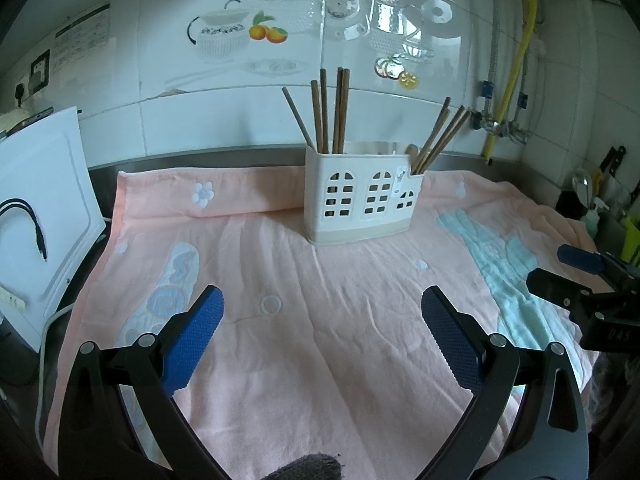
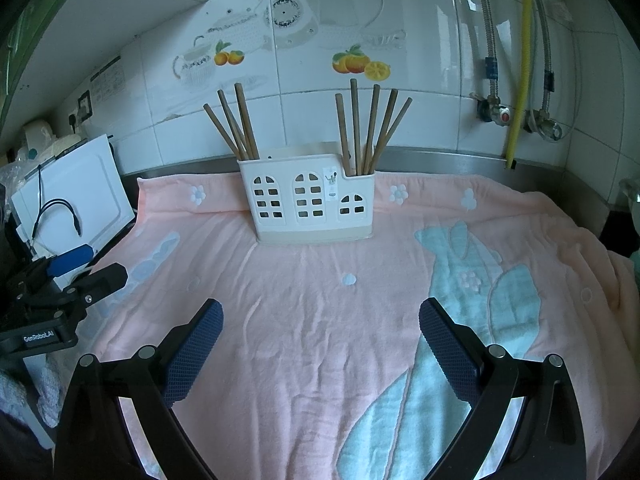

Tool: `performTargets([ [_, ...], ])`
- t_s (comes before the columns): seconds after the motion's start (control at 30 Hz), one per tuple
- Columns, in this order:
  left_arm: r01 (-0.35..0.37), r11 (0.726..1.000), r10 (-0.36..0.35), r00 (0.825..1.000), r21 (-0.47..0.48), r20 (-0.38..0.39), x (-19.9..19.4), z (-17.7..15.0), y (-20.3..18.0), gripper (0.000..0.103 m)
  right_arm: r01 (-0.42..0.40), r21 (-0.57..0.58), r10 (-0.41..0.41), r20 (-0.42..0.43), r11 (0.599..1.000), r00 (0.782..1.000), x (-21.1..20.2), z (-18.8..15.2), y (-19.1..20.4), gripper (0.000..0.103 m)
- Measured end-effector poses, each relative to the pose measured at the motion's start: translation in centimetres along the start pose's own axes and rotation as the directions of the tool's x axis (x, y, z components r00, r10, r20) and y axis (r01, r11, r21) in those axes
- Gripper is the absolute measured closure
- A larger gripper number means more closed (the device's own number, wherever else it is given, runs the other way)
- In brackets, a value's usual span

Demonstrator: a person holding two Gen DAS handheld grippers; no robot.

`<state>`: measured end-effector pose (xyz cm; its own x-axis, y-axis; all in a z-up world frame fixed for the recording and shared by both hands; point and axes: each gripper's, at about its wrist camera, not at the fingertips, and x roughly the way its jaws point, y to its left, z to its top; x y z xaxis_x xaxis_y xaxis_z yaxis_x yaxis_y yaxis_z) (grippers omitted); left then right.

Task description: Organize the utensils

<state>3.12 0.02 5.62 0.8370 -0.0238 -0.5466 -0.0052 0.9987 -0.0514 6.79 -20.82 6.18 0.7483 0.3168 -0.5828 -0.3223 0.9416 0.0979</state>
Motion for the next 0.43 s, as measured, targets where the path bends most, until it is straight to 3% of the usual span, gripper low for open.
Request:
performTargets([
  [0.43,-0.010,1.000,0.010,1.000,0.012,-0.001,0.11,-0.05,-0.29,0.005,0.005,0.006,-0.005,0.005,1.000,1.000,0.02,-0.01,-0.71,0.008],
])
